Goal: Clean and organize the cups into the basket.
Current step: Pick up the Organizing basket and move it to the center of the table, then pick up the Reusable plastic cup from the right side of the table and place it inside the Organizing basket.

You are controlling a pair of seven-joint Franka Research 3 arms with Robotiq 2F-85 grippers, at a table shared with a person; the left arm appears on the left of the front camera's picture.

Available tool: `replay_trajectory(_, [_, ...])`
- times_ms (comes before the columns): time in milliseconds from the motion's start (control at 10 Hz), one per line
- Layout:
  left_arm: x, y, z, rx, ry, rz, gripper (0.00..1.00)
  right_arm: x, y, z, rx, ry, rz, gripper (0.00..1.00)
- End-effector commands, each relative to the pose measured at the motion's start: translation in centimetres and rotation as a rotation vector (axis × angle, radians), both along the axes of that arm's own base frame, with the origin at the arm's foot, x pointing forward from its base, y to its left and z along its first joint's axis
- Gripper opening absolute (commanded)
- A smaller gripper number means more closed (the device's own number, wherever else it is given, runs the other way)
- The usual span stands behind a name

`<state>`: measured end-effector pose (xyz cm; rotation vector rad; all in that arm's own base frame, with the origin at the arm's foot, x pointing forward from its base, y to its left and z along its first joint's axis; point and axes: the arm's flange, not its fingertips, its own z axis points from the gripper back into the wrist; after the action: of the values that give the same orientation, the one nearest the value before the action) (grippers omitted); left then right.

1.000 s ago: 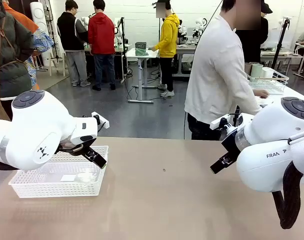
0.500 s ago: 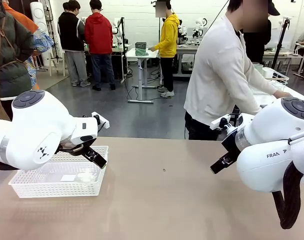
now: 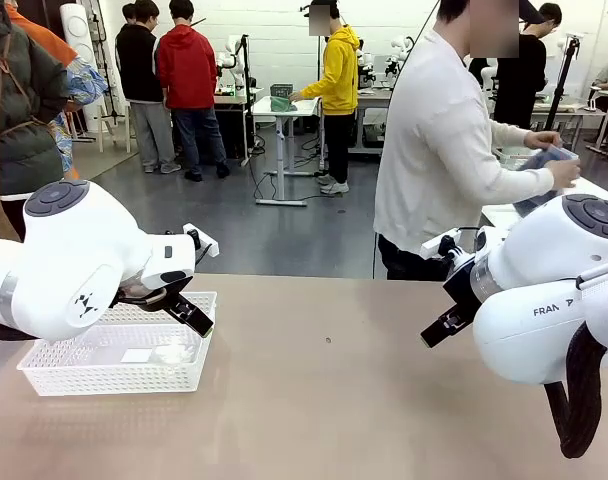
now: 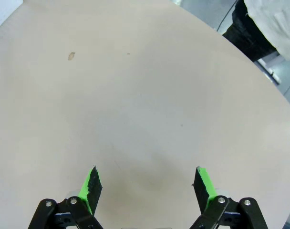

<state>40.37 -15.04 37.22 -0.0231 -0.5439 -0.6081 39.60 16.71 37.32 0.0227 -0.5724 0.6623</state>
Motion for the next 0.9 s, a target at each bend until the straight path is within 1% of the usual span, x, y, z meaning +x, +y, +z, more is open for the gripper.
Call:
replay_trajectory(0, [0.0,0.0,0.0,0.0,0.0,0.0,1.0,0.0,0.0,0.0,0.0,0.0,0.0,1.0])
replay_trajectory(200, [0.0,0.0,0.0,0.0,0.0,0.0,1.0,0.0,0.0,0.0,0.0,0.0,0.0,1.0])
replay_trajectory(300, [-1.9,1.0,3.8,0.02,-0.04,-0.004,1.0,-2.3,1.0,2.1,-0.079,-0.014,0.007,1.0])
replay_trajectory(400, [-3.7,1.9,6.5,0.035,-0.01,-0.03,1.0,-4.1,1.3,3.7,-0.094,-0.004,0.018,1.0])
replay_trajectory(500, [-5.5,2.7,9.7,0.07,0.039,-0.088,1.0,-6.3,1.5,5.8,-0.13,0.023,0.014,1.0])
replay_trajectory(600, [-7.3,3.1,11.7,0.081,0.056,-0.155,1.0,-8.5,1.2,8.0,-0.167,0.034,-0.012,1.0])
replay_trajectory(700, [-9.2,3.2,13.1,0.127,0.038,-0.203,1.0,-11.0,0.6,10.3,-0.157,0.061,-0.025,1.0])
replay_trajectory(800, [-10.5,3.3,14.4,0.168,0.043,-0.242,1.0,-13.4,0.7,12.4,-0.16,0.082,-0.041,1.0])
